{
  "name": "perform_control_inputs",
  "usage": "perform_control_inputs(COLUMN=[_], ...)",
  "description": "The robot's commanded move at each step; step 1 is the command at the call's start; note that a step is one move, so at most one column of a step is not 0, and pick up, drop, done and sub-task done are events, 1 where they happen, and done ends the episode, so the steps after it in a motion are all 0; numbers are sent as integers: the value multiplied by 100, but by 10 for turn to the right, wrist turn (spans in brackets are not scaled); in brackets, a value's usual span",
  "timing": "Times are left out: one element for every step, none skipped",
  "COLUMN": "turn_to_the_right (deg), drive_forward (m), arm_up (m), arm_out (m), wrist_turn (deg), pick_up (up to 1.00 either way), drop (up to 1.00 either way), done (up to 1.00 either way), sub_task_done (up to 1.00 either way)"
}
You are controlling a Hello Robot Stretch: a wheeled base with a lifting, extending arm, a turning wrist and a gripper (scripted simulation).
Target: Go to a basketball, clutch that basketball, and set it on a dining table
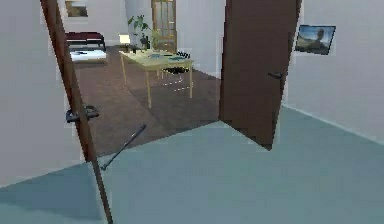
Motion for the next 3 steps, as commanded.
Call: perform_control_inputs(turn_to_the_right=[0, 0, 0], drive_forward=[100, 100, 80], arm_up=[0, 0, 0], arm_out=[0, 0, 0], wrist_turn=[0, 0, 0], pick_up=[0, 0, 0], drop=[0, 0, 0], done=[0, 0, 0], sub_task_done=[0, 0, 0])
